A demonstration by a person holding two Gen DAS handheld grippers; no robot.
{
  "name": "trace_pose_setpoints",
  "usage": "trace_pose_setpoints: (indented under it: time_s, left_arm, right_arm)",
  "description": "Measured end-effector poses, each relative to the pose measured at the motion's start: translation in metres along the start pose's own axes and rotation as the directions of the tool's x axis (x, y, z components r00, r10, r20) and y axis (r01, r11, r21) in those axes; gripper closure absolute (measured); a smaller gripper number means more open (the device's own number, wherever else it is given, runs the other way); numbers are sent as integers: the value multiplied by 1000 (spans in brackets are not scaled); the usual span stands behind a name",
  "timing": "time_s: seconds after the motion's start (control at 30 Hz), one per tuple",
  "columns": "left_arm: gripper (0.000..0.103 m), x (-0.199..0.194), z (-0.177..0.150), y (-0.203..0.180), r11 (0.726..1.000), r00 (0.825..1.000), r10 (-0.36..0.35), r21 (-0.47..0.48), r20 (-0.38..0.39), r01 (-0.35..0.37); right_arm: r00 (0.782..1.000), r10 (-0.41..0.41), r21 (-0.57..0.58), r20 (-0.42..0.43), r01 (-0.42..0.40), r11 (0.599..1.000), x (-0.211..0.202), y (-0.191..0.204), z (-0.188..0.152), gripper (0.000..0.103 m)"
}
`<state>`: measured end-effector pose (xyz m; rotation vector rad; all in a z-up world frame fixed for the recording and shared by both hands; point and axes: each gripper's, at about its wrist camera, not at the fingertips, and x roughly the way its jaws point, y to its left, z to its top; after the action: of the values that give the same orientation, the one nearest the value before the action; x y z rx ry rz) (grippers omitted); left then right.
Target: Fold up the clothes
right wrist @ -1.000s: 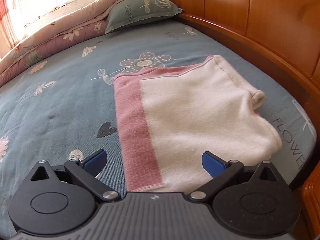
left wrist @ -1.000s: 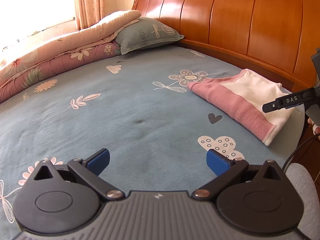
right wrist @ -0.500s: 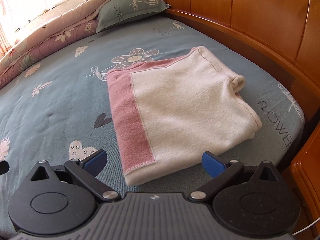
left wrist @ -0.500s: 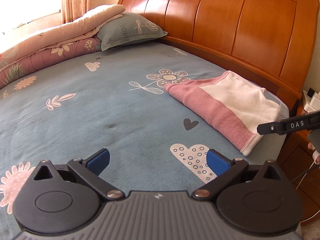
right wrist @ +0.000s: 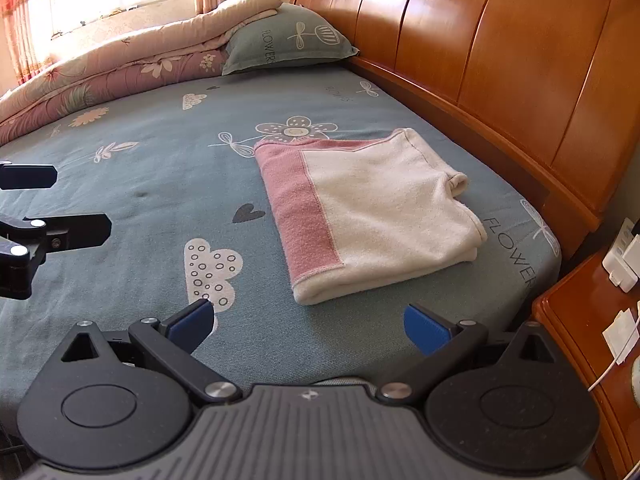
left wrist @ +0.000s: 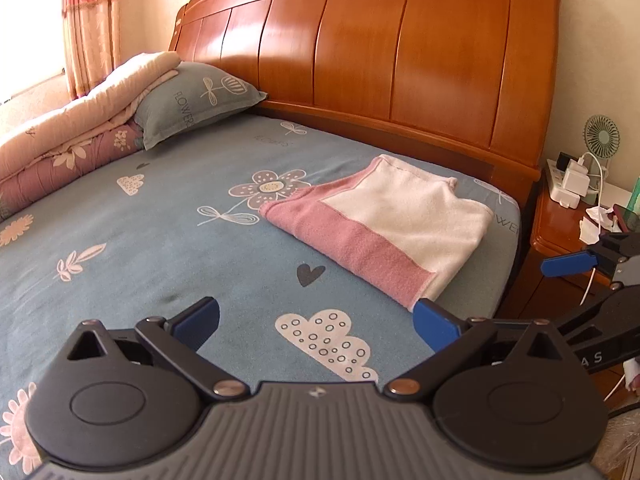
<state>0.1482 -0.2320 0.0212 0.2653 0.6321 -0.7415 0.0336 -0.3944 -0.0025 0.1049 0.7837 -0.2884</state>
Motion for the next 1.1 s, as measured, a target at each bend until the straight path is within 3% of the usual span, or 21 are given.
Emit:
trace_pose_setpoints:
  time_s: [0.1,0.23,0.37,1.1]
  left_arm:
    - [1,-3,-7,0,998,999,-17,-59,-32,16]
    - [1,-10,-16,0,992,996,61,-104,-70,-68]
    - [1,-20,-22,5,988,997,33,-149,-74,-43]
    - [1,-19,-24,-5,991,994,37,-122,-102,-49]
  right_arm:
    - [1000,-19,-17,12,20,1000,-14,10,-5,0]
    - [996,-72,-12,47,73,997,-28,19,-13,0]
    - [995,-93,24,40,92,995,-31,19,-21,0]
    - [995,-87,32,37,86,996,-26,16,-21,0]
